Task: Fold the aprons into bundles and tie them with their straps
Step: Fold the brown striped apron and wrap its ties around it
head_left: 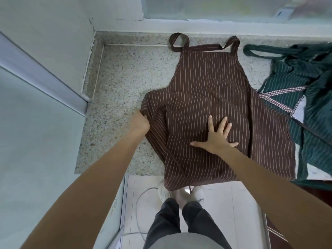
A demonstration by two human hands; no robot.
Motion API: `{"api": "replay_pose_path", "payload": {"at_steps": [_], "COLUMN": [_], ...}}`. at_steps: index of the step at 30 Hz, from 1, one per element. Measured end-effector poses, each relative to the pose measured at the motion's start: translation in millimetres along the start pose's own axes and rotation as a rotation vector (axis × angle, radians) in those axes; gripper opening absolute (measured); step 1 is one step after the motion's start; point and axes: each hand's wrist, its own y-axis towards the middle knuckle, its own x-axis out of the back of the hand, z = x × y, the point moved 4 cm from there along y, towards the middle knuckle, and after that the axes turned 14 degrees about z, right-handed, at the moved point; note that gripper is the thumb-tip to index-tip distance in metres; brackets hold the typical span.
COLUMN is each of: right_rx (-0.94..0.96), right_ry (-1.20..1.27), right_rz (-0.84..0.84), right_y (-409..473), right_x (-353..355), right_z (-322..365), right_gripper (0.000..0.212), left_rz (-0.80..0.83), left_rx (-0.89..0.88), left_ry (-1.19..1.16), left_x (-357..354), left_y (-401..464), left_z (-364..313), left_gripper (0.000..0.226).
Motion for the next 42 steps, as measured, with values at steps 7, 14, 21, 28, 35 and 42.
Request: {"api": "replay_pose_path", "payload": {"at_steps": [7, 14, 21, 28, 35, 42], "right_rx": [0.088, 0.137, 0.060, 0.203, 0.266, 0.259], "right_ry": [-0.209, -0.129, -0.126, -0.320, -0.298, -0.375], "right_rz": [0.069, -0.141, 0.018, -0.172, 0.097, 0.143], "right_y": [-6, -13, -17, -34, -29, -35], "right_x": [22, 16, -6, -9, -41, -44], "right_z": [-29, -30, -48, -25, -15, -14], "right_gripper": [0.127, 0.116, 0.125, 0.100, 0.117, 0.131], "left_rz": [-0.187, -0.351, 0.355, 0.235, -0.189, -0.017], "left_rx": [-0.024, -0.191, -0.109, -0.218, 0.268, 0.243], "left_ry": [0.436, 0.840, 0.875, 0.920, 0.771, 0.714], "left_x": [12, -24, -83, -65, -59, -63], "left_y": [-3, -24, -32, -41, -70, -72], "left_z": [25, 5, 14, 29, 50, 53], "left_gripper": [0.030, 0.068, 0.092, 0.098, 0.083, 0.094]}}
